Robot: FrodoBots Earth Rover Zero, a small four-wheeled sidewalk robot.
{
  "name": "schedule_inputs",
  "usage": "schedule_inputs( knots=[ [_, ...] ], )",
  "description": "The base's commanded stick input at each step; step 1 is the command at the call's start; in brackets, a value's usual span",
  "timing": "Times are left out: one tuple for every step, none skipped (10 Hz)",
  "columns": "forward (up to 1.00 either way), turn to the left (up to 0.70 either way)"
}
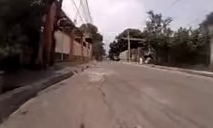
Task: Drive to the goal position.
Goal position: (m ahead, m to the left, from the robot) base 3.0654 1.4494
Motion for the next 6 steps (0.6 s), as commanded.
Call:
schedule_inputs(
  knots=[
    [0.0,0.0],
    [0.0,0.0],
    [0.0,0.0],
    [0.0,0.0],
    [0.0,0.0],
    [0.0,0.0]
  ],
)
